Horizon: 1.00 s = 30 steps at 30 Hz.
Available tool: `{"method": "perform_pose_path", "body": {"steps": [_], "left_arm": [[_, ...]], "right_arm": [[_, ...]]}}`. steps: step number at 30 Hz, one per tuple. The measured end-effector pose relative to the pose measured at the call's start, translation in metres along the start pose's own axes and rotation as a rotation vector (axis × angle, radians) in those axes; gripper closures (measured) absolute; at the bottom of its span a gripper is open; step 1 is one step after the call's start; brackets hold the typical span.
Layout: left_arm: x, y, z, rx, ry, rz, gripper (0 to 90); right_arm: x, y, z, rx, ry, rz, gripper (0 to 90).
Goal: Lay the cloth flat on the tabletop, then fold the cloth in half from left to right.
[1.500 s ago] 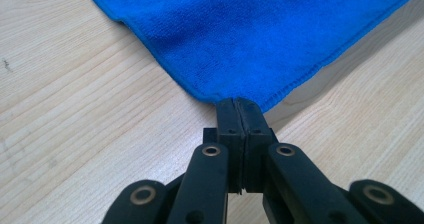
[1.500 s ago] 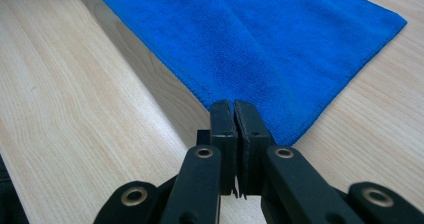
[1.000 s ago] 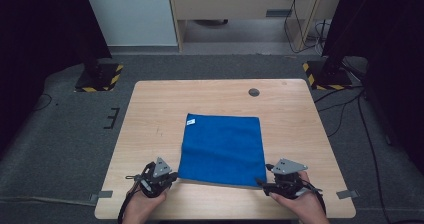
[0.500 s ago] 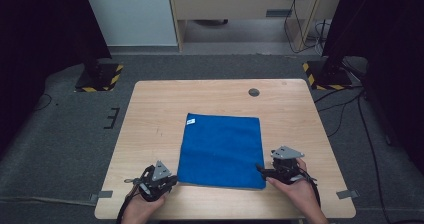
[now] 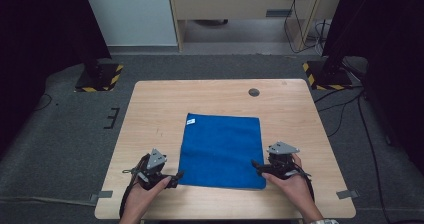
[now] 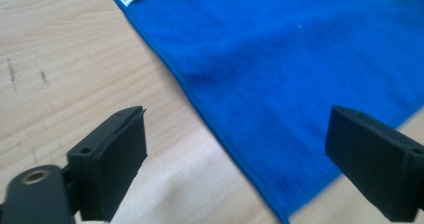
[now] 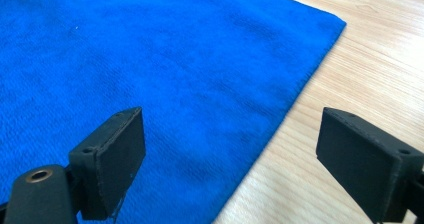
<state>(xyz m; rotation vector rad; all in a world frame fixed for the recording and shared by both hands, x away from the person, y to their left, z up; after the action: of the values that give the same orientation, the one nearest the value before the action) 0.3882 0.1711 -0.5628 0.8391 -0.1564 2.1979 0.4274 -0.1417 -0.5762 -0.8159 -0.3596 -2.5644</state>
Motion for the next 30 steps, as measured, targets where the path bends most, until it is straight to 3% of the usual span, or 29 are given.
{"method": "perform_pose_path", "body": {"steps": [4, 9, 16, 18, 24, 30], "left_arm": [[-0.009, -0.016, 0.001, 0.014, -0.005, 0.019, 7.3], [-0.007, -0.032, 0.000, 0.078, 0.023, 0.032, 7.3], [-0.001, -0.036, 0.000, 0.075, 0.029, 0.050, 7.3], [0.002, -0.039, 0.000, 0.051, 0.019, 0.087, 7.5], [0.009, -0.046, 0.000, 0.091, 0.049, 0.108, 7.8], [0.013, -0.050, 0.000, 0.107, 0.064, 0.109, 7.9]], "right_arm": [[-0.006, -0.006, 0.004, 0.008, -0.004, 0.005, 10.3], [-0.007, -0.015, 0.010, 0.018, 0.015, 0.033, 8.3], [-0.003, -0.032, 0.019, 0.065, 0.042, 0.065, 8.5], [-0.004, -0.039, 0.021, 0.055, 0.033, 0.082, 10.6], [-0.012, -0.073, 0.034, 0.071, 0.015, 0.149, 13.9], [-0.018, -0.127, 0.054, 0.111, 0.007, 0.236, 15.3]]}}
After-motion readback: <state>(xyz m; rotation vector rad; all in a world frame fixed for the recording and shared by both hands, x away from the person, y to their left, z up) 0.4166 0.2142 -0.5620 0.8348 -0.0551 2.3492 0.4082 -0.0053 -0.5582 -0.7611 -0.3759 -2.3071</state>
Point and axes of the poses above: each handheld gripper's, and its own axes: x roughly backward along the jaws, z roughly out of its top, y roughly to its right, the point moved 10 cm from there along -x, roughly forward along the jaws, and after that the axes turned 10 degrees about -z, right-handed, at the moved point
